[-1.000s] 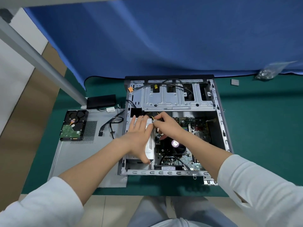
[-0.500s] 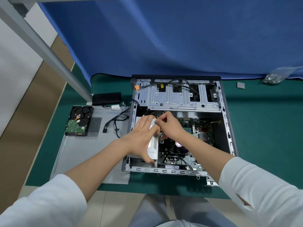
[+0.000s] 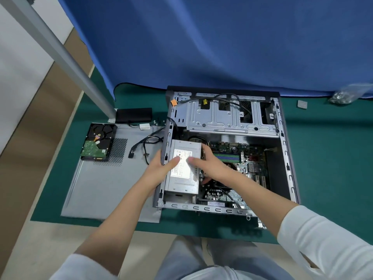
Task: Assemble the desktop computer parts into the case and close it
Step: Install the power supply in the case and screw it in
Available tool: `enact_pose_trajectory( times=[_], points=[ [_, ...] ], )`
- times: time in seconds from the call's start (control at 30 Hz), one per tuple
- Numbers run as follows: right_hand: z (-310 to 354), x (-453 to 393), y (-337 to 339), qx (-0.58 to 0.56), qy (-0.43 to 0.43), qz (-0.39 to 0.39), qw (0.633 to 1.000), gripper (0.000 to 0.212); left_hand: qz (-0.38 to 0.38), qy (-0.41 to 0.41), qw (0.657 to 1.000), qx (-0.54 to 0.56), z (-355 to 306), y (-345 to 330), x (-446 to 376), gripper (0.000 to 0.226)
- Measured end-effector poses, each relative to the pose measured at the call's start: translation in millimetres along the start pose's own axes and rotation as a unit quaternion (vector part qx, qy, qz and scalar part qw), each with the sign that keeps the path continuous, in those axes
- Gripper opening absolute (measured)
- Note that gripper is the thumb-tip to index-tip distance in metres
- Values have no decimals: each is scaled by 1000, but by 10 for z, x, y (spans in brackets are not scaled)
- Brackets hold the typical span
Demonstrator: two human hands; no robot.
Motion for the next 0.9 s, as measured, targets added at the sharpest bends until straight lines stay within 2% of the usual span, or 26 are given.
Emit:
enact_pose_trajectory(
  times=[0.07, 0.17, 0.4, 0.47, 0.53, 0.57, 0.63, 0.67, 0.73, 0.8, 0.9],
  points=[
    [10, 4, -33, -11, 2, 3, 1000, 72, 18, -7, 999, 32, -2, 0, -16, 50],
    [28, -9, -68, -23, -5, 3, 1000, 67, 27, -18, 998, 50, -22, 5, -17, 57],
    [9, -46, -122, 1, -5, -24, 1000, 61, -7, -39, 999, 28, -58, -40, 13, 48],
    [11, -61, -125, 11, -14, -28, 999, 60, -22, -52, 998, 3, -113, -58, 62, 54],
    [21, -69, -110, 14, -28, -18, 999, 60, -54, -92, 988, -109, -215, -38, 93, 76],
    [35, -70, -84, 15, -36, -10, 999, 60, -66, -131, 964, -221, -287, -29, 111, 94],
    [71, -91, 20, 37, -50, -9, 998, 56, -24, -215, 867, -449, -454, -61, 144, 126],
    [89, -107, 90, 56, -54, -17, 997, 52, 35, -222, 822, -524, -531, -100, 147, 135],
    [121, -140, 241, 82, -59, -37, 994, 39, 122, -173, 758, -617, -621, -217, 117, 146],
    [111, -160, 365, 89, -70, -49, 992, 32, 133, -132, 722, -666, -670, -322, 68, 149],
    [48, -139, 436, 102, -82, -38, 991, 33, 119, -131, 700, -692, -660, -452, 54, 147]
  ],
)
Point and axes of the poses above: each hand's wrist, its own x-axis away from the middle knuckle, its own y-axis out of the back of the hand, z = x × y, the point moved 1 cm from there along -x, towards the middle knuckle, and after that the axes turned 7 degrees about y, right-handed, at the moved point
